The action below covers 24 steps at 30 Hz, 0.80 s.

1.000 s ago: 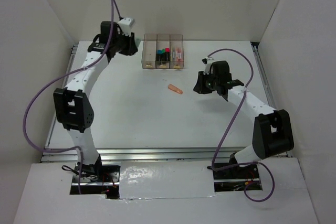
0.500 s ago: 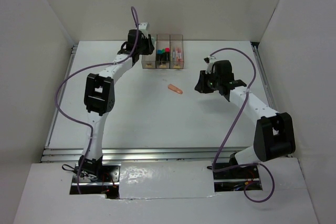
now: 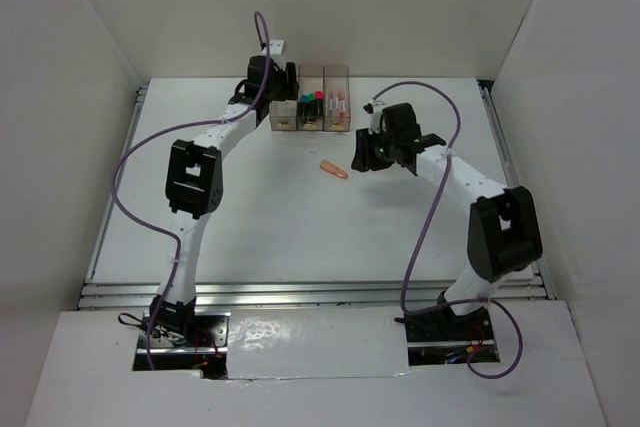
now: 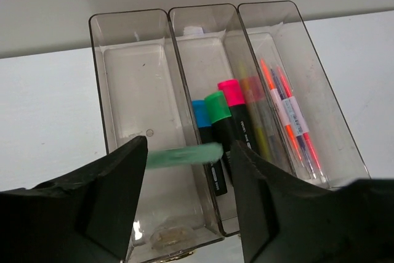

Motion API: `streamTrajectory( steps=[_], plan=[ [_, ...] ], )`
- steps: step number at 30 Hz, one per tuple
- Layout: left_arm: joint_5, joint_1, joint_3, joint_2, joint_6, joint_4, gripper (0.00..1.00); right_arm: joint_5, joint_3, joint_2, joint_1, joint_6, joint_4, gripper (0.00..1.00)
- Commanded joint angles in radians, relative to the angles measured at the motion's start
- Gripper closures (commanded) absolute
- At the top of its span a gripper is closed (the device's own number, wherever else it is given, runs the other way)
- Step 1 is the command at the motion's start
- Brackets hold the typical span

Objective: Sort the stationery into containers
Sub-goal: Place the stationery into the container, then grab a piece of stationery with the right arm

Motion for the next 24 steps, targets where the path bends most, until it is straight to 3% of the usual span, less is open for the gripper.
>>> streamTrajectory(
  steps=[1,9,15,24],
  plan=[
    [-0.007,0.008,0.051,-0.013,0.013,0.034,0.31,0.041,0.147,0.113,0.043,-0.018,-0.114,0.54],
    [0.031,0.032,-0.046,-0.167,-0.007,0.016,0.3,0.155,0.385,0.301,0.127,-0.09,-0.221,0.64],
    [0.148,0.075,-0.203,-0.422,0.0,-0.064,0.29,0.215,0.575,0.436,0.173,-0.143,-0.314,0.63],
    [0.355,0.1,-0.399,-0.658,0.155,-0.329,0.16,0.247,0.737,0.581,0.202,-0.193,-0.436,0.52]
  ],
)
